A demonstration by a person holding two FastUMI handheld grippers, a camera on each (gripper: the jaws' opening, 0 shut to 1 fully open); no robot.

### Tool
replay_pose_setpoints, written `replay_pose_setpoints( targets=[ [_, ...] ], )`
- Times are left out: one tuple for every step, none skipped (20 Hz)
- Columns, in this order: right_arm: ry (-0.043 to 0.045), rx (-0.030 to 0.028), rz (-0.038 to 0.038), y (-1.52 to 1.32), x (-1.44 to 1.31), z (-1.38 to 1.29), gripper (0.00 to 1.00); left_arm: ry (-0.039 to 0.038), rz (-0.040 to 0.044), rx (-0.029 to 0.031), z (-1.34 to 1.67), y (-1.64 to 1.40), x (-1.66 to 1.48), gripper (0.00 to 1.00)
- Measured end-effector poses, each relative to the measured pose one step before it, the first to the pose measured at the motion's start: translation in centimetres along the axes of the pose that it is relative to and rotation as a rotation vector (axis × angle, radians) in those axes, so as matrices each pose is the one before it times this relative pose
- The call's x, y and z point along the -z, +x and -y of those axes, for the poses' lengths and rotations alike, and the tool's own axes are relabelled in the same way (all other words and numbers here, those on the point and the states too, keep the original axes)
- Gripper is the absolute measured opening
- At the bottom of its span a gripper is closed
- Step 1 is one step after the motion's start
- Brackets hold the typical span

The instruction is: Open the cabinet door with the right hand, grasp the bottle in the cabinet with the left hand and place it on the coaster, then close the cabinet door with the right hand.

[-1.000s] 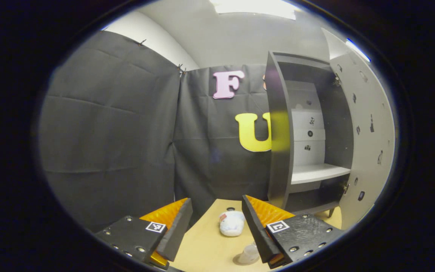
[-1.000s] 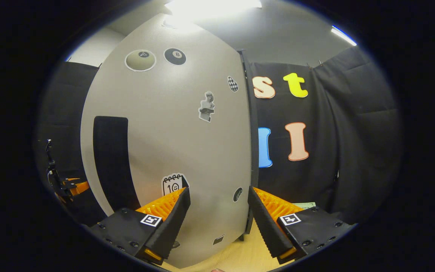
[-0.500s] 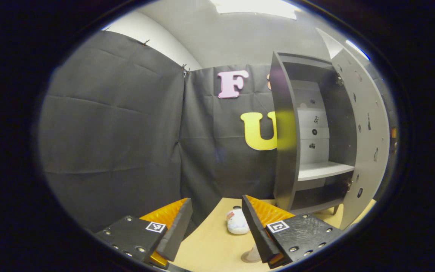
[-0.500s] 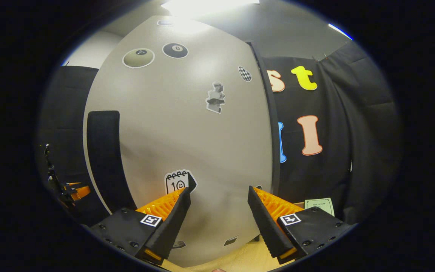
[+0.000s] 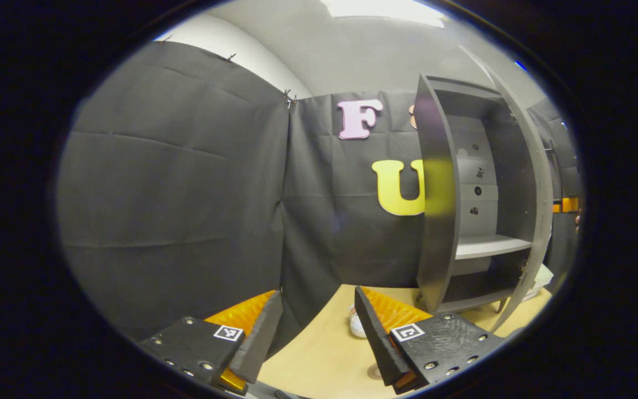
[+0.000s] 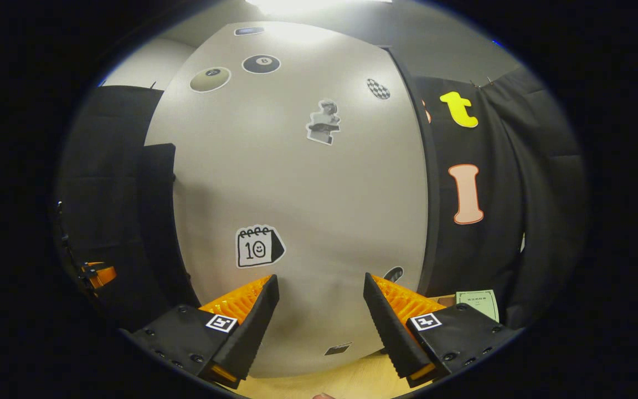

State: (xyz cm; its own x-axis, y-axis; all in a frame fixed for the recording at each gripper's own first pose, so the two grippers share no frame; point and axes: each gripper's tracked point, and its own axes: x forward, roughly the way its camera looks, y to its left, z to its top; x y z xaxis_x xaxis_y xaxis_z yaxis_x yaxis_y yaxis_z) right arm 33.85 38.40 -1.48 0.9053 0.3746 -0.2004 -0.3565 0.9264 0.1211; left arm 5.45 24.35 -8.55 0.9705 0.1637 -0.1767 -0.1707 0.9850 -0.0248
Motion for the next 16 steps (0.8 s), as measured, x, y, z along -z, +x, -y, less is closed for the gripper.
replay_pose_setpoints(
  targets=[
    [0.00016,0.00053,-0.00464,0.338,0.228,-0.157,0.98,0.00034,-0.00358,-0.00737,-0.393,-0.088,0.208,0.80],
    [0.00207,-0.00216,-0.00453,0.339,0.211,-0.173,0.97,-0.00035,-0.00358,-0.00529,-0.328,-0.044,0.152,0.80],
    [0.00181,0.00083,-0.00427,0.368,0.174,-0.180,0.97,-0.00035,-0.00459,-0.00552,-0.297,-0.111,0.096,0.80],
    [0.00092,0.00294,-0.00334,0.506,0.057,-0.151,0.97,0.00045,-0.00370,-0.00584,-0.238,-0.108,0.209,0.80],
    [0.00252,0.00512,-0.00266,0.085,0.256,0.007,0.97,0.00044,-0.00340,-0.00662,-0.345,-0.041,0.239,0.80],
    [0.00569,0.00258,-0.00376,0.337,0.205,-0.106,0.98,-0.00048,-0.00464,-0.00647,-0.408,0.066,0.250,0.80],
    [0.00858,0.00015,-0.00423,0.704,0.136,-0.220,0.98,-0.00178,-0.00338,-0.00632,-0.404,0.015,0.029,0.80],
    [0.00989,0.00219,-0.00453,0.724,0.066,-0.184,0.98,-0.00228,-0.00394,-0.00649,-0.392,0.054,0.266,0.80],
    [0.00504,-0.00263,-0.00525,0.482,0.120,-0.189,0.98,-0.00200,-0.00241,-0.00721,-0.381,-0.049,0.068,0.80],
    [0.00589,0.01202,0.01773,0.336,-0.244,0.192,0.98,-0.00239,-0.00275,-0.00808,-0.366,-0.097,0.115,0.80],
    [0.00359,0.01405,-0.00264,0.286,0.025,0.255,0.97,-0.00525,-0.00256,-0.00620,-0.422,0.067,0.120,0.80],
    [0.00642,-0.00112,-0.01433,0.074,0.234,-0.028,0.97,-0.00882,-0.00312,-0.00300,-0.305,0.064,0.148,0.80],
    [0.01337,0.00068,0.00684,0.244,0.007,-0.051,0.97,-0.00913,-0.00025,-0.00403,-0.227,-0.005,0.032,0.80],
    [0.00755,0.00009,-0.00145,0.458,0.058,-0.099,0.97,-0.00738,0.00269,-0.00438,-0.334,0.068,-0.182,0.80],
    [0.00367,0.00269,0.00483,0.418,-0.047,-0.116,0.97,-0.00491,-0.00090,-0.00336,-0.109,0.287,0.043,0.81],
    [-0.00089,0.00375,0.00225,0.323,0.009,-0.077,0.98,-0.00214,-0.00188,-0.00231,-0.167,0.112,0.005,0.80]
  ],
)
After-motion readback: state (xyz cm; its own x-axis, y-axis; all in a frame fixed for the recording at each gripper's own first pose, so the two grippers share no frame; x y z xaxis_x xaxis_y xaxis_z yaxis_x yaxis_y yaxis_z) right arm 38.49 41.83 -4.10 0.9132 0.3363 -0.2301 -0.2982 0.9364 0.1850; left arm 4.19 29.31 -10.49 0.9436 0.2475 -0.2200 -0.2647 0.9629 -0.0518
